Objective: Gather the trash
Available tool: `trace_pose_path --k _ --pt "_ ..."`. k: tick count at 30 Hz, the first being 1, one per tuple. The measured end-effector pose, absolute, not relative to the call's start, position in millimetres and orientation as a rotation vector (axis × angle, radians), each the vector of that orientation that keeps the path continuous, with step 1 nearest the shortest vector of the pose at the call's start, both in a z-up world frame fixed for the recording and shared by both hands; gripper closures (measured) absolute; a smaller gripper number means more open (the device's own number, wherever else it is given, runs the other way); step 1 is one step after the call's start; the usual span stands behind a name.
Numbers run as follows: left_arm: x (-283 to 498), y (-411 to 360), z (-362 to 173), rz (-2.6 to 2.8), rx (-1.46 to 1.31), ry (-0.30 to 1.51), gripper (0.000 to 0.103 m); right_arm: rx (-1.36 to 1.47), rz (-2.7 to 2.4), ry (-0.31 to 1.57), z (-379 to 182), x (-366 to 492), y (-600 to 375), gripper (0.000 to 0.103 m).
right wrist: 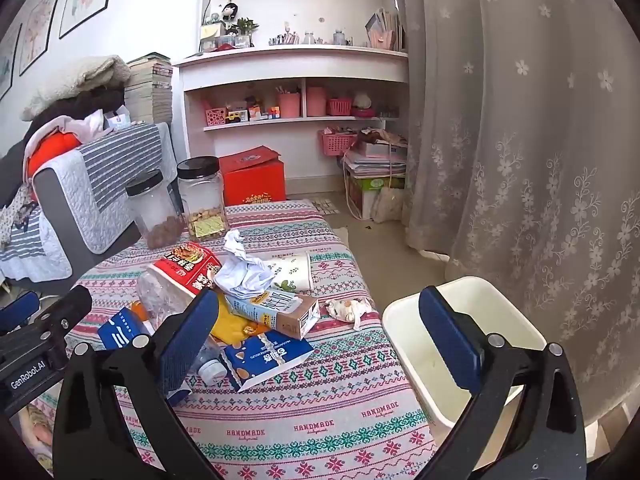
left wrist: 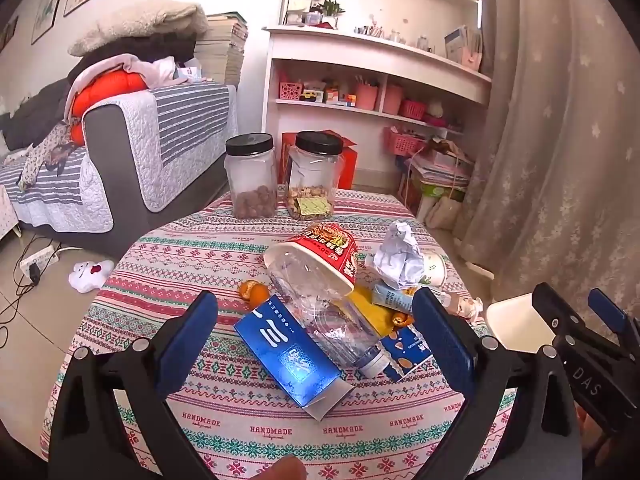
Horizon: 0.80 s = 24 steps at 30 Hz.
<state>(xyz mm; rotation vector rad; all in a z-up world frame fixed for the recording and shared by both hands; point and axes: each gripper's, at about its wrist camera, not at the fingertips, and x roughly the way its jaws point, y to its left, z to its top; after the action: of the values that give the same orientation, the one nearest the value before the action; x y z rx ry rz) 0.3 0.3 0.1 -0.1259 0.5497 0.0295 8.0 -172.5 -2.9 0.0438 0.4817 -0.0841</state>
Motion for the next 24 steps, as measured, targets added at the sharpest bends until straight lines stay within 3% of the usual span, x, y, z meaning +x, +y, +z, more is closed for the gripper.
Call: trace_pose_path --k 24 --pt "1.1 -9.0 0.2 0.008 -0.101 0.558 0.008 0.040 -0.100 0.520 -3.3 6.8 -177.5 0.007"
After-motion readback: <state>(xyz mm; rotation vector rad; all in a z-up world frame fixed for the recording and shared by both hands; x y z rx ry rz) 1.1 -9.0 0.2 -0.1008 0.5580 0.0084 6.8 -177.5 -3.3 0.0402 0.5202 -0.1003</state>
